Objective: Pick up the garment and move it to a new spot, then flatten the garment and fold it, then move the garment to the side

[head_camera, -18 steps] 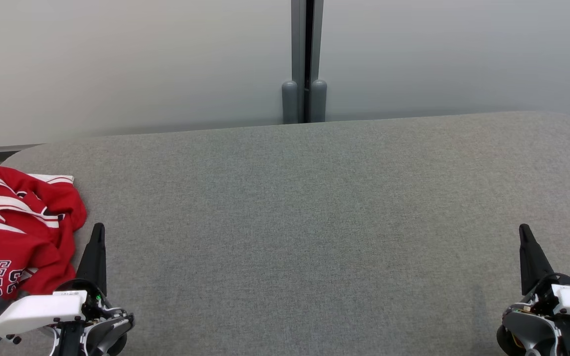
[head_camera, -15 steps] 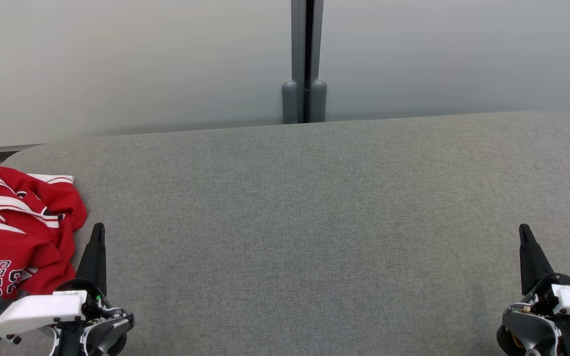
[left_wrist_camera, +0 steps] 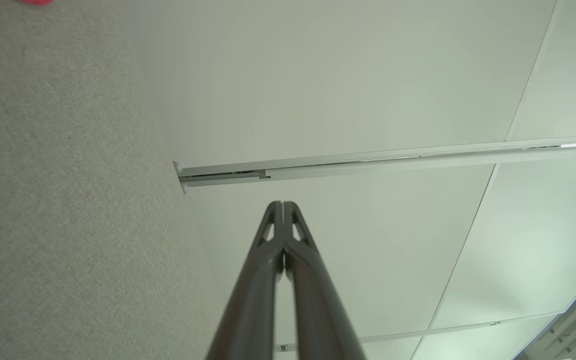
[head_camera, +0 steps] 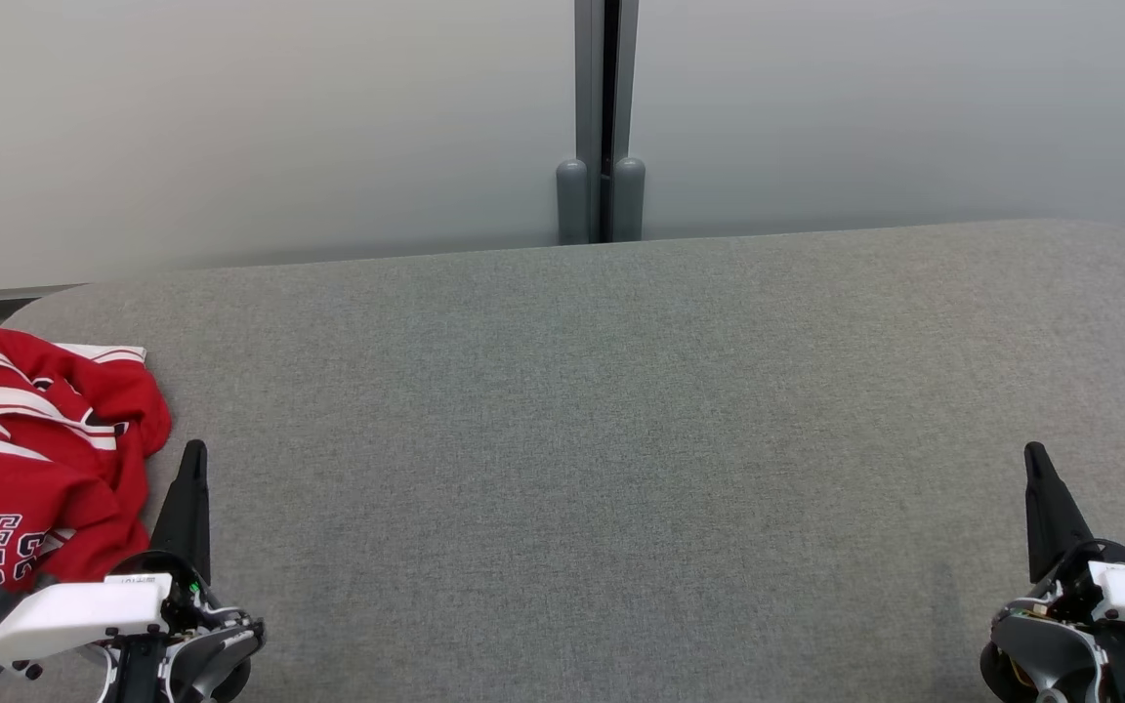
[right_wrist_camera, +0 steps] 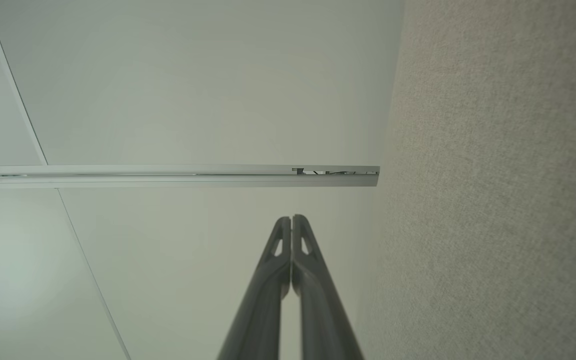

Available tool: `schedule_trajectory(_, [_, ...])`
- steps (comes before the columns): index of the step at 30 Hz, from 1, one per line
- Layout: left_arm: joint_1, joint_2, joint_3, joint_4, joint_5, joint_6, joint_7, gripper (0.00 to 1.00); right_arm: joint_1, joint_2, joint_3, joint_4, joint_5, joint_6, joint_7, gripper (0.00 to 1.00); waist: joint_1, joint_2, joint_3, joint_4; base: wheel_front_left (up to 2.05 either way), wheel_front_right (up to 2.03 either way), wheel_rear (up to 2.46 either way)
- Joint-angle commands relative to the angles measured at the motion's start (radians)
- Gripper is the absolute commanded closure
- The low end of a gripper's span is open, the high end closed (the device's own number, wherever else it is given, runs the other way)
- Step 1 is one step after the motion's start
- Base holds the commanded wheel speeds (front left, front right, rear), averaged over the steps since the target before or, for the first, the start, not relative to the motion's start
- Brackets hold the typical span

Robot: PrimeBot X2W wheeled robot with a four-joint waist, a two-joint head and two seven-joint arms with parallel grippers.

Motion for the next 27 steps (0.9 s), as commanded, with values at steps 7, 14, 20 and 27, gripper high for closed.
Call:
schedule_trajectory(7, [0.001, -0.001, -0.001, 0.004, 0.0, 0.0, 0.0, 0.0, 0.002, 0.001, 0.0, 0.003, 0.0, 0.0, 0.0, 0.0, 0.0, 0.0, 0.0, 0.0, 0.0, 0.0, 0.0])
schedule_trajectory(14, [0.01, -0.007, -0.021, 0.014, 0.006, 0.0, -0.018, 0.0, 0.014, 0.004, 0.015, 0.008, -0.016, 0.0, -0.021, 0.0, 0.0, 0.0, 0.001, 0.0, 0.0, 0.0, 0.0])
schedule_trajectory(20, [-0.004, 0.005, -0.049, 0.0, 0.037, 0.0, -0.047, 0.0, 0.005, -0.01, 0.04, -0.006, -0.048, 0.0, -0.049, 0.0, 0.0, 0.0, 0.002, 0.001, 0.0, 0.0, 0.0])
schedule_trajectory(27, [-0.022, 0.025, -0.08, -0.026, 0.149, 0.0, -0.083, 0.0, -0.009, -0.034, 0.065, -0.02, -0.174, 0.0, -0.083, 0.0, 0.0, 0.0, 0.003, 0.001, 0.0, 0.0, 0.0])
